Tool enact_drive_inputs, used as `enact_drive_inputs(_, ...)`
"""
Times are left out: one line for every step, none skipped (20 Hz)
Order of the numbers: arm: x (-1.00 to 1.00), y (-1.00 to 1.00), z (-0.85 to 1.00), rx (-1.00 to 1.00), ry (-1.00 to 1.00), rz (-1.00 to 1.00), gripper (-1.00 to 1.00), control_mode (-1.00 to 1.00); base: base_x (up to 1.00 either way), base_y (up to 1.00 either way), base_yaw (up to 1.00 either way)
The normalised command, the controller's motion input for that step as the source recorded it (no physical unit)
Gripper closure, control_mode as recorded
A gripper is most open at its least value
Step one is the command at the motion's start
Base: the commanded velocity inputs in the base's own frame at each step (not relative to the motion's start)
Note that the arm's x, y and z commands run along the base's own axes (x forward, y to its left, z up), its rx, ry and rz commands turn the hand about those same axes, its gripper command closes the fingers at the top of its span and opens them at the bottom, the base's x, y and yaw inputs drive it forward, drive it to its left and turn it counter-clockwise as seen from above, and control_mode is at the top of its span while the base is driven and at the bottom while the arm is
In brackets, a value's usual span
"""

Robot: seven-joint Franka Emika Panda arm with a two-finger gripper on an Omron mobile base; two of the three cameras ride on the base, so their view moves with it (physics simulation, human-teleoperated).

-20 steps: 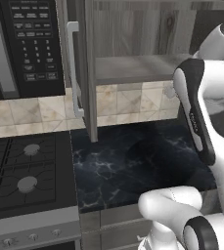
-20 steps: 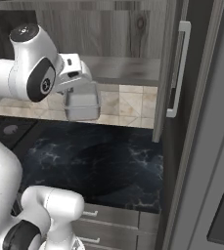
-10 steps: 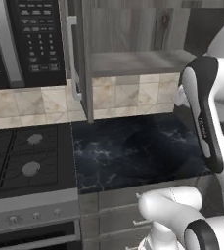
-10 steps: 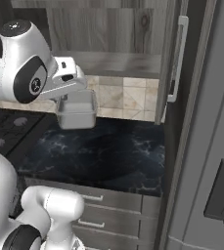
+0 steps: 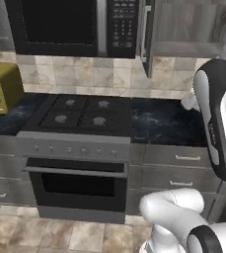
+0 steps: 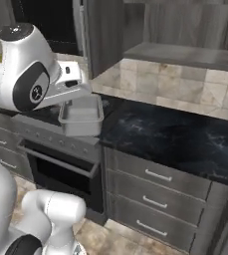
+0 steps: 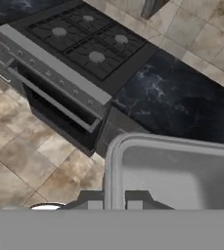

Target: Retrieve the tupperware and aluminum foil from the cabinet and place them on the dining counter near the plate with tomato and chicken drumstick to prepare for storing leftovers.

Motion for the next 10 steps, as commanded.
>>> enact_drive_inputs(0.00,0.00,0.00,0.00,0.00,0.00,1.00,1.00,-0.42,0.90,0.85)
enact_drive_inputs(0.00,0.00,0.00,0.00,0.00,0.00,1.00,1.00,-0.38,0.82,0.88)
enact_drive_inputs(0.00,0.00,0.00,0.00,0.00,0.00,1.00,1.00,-0.37,0.77,0.90)
enact_drive_inputs(0.00,0.00,0.00,0.00,0.00,0.00,1.00,1.00,-0.35,0.73,0.92)
enact_drive_inputs(0.00,0.00,0.00,0.00,0.00,0.00,1.00,1.00,-0.32,0.64,0.95)
enact_drive_inputs(0.00,0.00,0.00,0.00,0.00,0.00,1.00,1.00,-0.31,0.61,0.96)
enact_drive_inputs(0.00,0.00,0.00,0.00,0.00,0.00,1.00,1.00,-0.30,0.57,0.97)
enact_drive_inputs(0.00,0.00,0.00,0.00,0.00,0.00,1.00,1.00,-0.29,0.56,0.97)
enact_drive_inputs(0.00,0.00,0.00,0.00,0.00,0.00,1.00,1.00,-0.26,0.56,0.97)
enact_drive_inputs(0.00,0.00,0.00,0.00,0.00,0.00,1.00,1.00,-0.17,0.58,0.97)
